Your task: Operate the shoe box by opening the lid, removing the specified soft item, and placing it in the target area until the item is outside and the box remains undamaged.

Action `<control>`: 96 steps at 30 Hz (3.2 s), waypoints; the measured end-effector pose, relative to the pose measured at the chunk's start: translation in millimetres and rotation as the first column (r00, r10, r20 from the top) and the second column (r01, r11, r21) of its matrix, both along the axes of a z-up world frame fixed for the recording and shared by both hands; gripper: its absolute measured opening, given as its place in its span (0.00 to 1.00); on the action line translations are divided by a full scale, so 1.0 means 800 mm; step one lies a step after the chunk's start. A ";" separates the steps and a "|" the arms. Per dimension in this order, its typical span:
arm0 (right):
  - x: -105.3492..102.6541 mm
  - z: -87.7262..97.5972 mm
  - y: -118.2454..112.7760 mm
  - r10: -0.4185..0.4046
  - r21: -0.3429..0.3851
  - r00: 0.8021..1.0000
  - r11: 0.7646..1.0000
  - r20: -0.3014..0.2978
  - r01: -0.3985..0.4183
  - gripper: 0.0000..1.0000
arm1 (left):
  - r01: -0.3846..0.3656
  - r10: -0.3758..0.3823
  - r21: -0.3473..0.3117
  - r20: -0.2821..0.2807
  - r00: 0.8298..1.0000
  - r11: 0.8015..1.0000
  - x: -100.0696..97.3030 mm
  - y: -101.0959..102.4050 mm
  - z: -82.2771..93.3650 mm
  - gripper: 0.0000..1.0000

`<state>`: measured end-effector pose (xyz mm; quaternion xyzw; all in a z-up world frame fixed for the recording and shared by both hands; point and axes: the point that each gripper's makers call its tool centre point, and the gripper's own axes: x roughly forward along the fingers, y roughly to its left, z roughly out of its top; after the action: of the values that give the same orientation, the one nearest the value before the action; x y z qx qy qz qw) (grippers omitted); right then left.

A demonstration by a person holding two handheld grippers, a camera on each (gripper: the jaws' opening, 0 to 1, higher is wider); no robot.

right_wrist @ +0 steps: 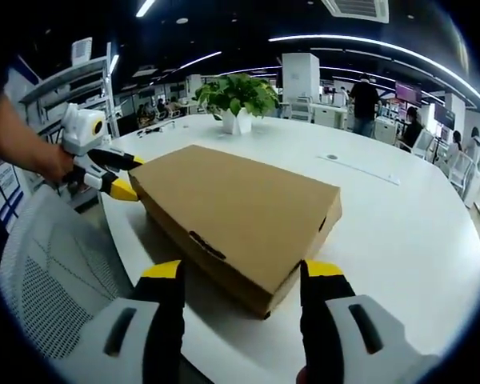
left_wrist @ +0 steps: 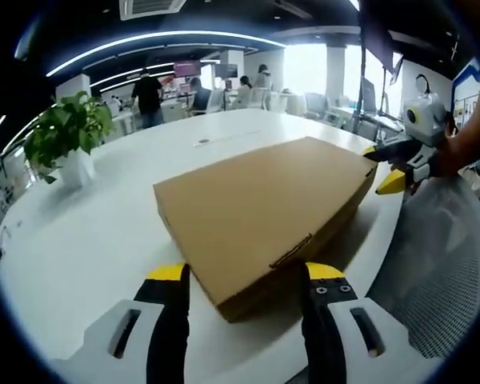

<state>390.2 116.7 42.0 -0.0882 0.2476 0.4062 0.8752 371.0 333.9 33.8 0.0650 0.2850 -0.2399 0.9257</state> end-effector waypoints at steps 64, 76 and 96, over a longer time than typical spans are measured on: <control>0.019 0.061 -0.006 0.035 -0.028 0.989 0.999 0.142 -0.031 0.47 | -0.035 0.039 -0.088 0.044 0.998 0.995 0.011 -0.003 0.073 0.59; 0.060 0.088 -0.011 -0.007 -0.052 0.967 0.998 0.253 0.021 0.35 | -0.040 0.049 -0.108 0.083 0.995 0.993 0.033 0.000 0.099 0.58; 0.131 0.136 -0.025 -0.135 -0.055 0.916 0.984 0.378 0.168 0.05 | -0.033 0.052 -0.116 0.159 0.986 0.993 0.074 0.000 0.140 0.61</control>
<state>495.1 96.4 150.9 -0.1819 0.1004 0.3019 0.9304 429.9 334.2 146.2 0.0258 0.1960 -0.2298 0.9529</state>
